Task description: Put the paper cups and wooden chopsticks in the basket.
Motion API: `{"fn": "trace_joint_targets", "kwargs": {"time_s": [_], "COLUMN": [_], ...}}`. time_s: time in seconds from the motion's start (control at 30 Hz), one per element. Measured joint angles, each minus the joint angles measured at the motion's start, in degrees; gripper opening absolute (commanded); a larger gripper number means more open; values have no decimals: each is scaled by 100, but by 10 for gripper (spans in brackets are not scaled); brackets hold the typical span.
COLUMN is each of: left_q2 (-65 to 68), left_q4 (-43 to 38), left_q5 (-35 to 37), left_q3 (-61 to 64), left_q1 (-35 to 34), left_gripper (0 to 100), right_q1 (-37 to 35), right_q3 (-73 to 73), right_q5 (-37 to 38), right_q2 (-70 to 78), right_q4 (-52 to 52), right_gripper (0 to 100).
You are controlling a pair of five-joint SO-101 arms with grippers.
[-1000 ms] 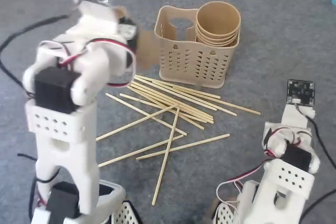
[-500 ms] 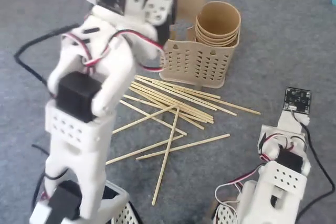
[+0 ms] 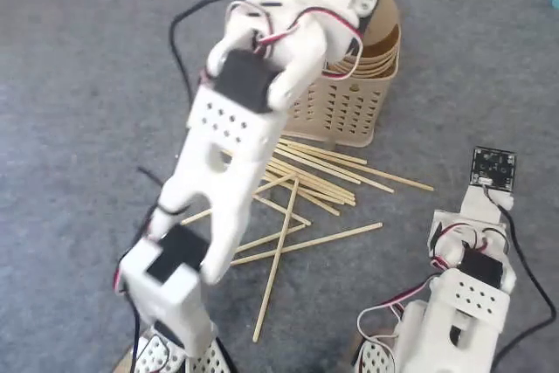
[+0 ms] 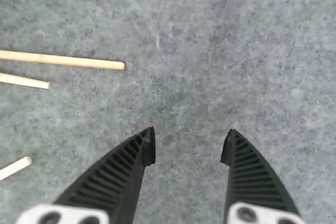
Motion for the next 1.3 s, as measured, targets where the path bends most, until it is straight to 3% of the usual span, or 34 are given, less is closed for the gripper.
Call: {"fn": "trace_joint_targets", "kwargs": {"time_s": [0.37,0.47,0.57,0.77,0.9,1.07,1.3], "left_q2": [1143,1143,1143,1143,1073,378,-1152], "left_q4": [1389,1591,1618,1662,2154,3402,3578], "left_q5": [-554,-615,-589,-62,-9,255,923], "left_q3": [-1820,-1916,-1934,-2092,-2488,-3218,-2541], "left_q1": [62,141,149,149,79,-387,-2057], "left_gripper": [17,111,198,202,202,176,159], "right_q1": [0,0,0,0,0,0,-167], "right_q3": [0,0,0,0,0,0,0], "right_q5": [0,0,0,0,0,62,325], "right_q2": [-9,-9,-9,-9,-9,-9,-9], "right_q4": [0,0,0,0,0,53,387], "right_gripper": [220,220,220,220,220,220,220]}}
